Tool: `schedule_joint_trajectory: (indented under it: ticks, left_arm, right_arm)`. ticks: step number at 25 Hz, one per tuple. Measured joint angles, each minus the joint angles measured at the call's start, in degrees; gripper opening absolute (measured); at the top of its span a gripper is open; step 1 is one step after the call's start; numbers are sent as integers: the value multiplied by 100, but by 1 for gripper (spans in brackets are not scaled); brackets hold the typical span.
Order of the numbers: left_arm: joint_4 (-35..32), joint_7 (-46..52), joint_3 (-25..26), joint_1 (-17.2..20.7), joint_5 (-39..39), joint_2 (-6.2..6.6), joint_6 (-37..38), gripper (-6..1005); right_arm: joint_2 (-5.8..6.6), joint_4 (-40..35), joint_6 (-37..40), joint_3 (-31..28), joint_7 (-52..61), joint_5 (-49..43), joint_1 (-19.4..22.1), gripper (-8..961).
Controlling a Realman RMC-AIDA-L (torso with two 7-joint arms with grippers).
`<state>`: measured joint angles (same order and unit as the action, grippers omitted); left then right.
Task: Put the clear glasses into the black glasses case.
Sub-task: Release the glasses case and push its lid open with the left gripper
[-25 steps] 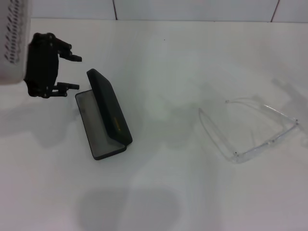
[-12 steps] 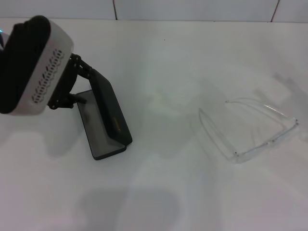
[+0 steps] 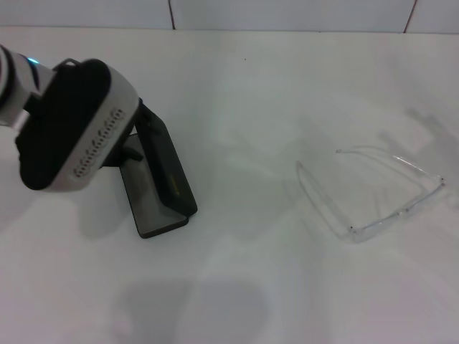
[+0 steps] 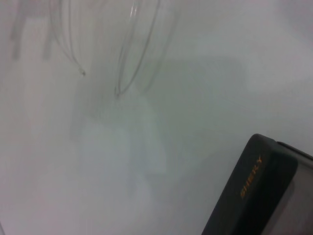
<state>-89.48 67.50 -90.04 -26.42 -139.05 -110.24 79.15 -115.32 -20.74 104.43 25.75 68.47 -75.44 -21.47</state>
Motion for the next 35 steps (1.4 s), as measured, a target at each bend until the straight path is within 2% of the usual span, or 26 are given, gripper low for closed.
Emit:
schedule_joint_trajectory:
  ticks: [16,27,29,34,35]
  left_arm:
    - [747,-52,-327,-387,-76,3,-349,439]
    - [876,4,-399,-500,-96,10,-357,438]
    - [876,40,-400,-504,-102,11,-357,326]
    - [826,313,-421,-509,-214,-7,-357,190]
    - [826,313,-421,-509,-214,-7,-357,190]
  right_arm:
    - [8,-1,-56,0,0,44,64,857]
    - [19,0,-131,0,-9,75,64,858]
    - [19,0,-133,0,-9,75,64,858]
    - [18,0,-134,0,-9,75,105,857]
    - [18,0,-134,0,-9,75,105,857]
